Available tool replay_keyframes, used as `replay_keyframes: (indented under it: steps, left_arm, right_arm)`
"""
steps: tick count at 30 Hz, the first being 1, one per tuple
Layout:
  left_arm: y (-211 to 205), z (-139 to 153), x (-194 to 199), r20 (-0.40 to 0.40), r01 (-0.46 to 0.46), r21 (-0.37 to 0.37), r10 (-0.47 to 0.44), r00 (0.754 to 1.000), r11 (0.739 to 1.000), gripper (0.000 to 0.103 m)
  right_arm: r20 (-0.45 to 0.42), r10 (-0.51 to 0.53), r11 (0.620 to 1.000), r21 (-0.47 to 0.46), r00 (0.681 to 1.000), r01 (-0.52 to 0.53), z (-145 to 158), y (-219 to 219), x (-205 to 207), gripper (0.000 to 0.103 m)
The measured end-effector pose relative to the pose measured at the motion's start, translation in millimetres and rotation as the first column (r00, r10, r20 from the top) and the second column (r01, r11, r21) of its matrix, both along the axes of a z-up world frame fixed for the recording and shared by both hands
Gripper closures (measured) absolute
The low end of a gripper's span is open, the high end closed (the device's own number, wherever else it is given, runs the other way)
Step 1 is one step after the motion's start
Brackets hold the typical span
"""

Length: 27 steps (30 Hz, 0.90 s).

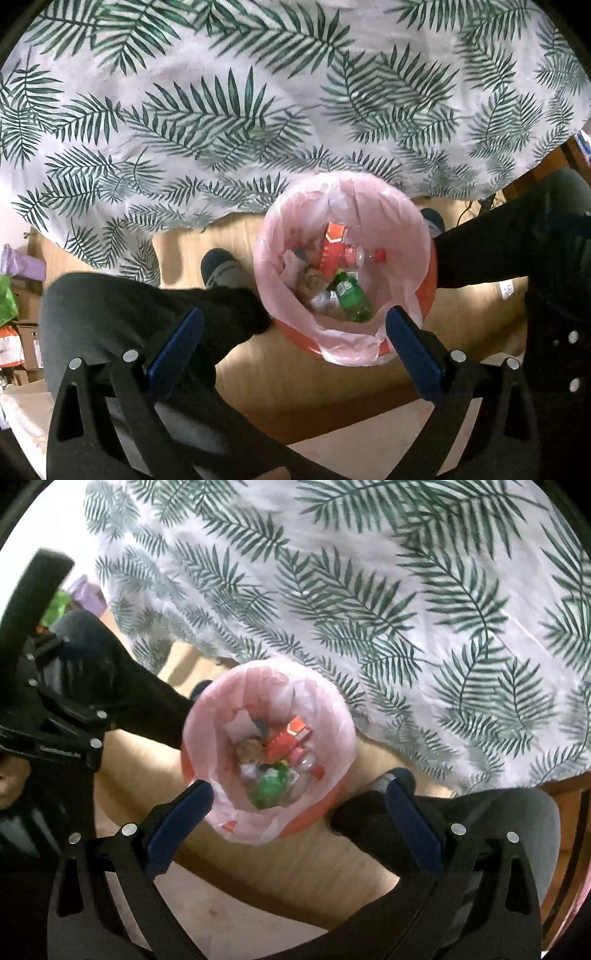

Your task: Collect trash

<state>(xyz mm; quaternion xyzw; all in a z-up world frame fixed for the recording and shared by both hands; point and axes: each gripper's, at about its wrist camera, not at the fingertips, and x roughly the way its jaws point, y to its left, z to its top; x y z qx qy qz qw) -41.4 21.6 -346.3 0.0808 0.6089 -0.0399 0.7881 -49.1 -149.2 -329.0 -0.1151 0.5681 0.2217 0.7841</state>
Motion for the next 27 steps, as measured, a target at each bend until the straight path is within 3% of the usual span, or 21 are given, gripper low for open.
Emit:
replay_keyframes:
  steps: [5, 11, 16, 27]
  left_arm:
    - [-2.8, -15.0, -4.0, -0.031, 0.009, 0.018, -0.008, 0.999, 1.0, 0.005]
    - [1.4, -15.8, -2.0, -0.02, -0.01, 0.006, 0.01, 1.0, 1.0, 0.005]
    - [8.1, -17.1, 0.3, -0.026, -0.045, -0.018, 0.045, 0.999, 0.999, 0.005]
    - [5.6, -19.6, 0.7, -0.03, -0.036, -0.003, 0.036, 0.999, 0.999, 0.005]
  right_arm:
    - [0.0, 0.123, 0.991, -0.052, 0.992, -0.123, -16.5, 8.9, -9.0, 0.006]
    - [0.048, 0.126, 0.989, -0.084, 0.991, -0.122, -28.0, 17.3, -12.7, 0.006]
    - [0.032, 0.084, 0.995, -0.057, 0.996, -0.082, -27.9, 5.2, -6.4, 0.006]
    - [0.023, 0.104, 0.992, -0.07, 0.994, -0.102, -30.4, 12.0, -9.6, 0.006]
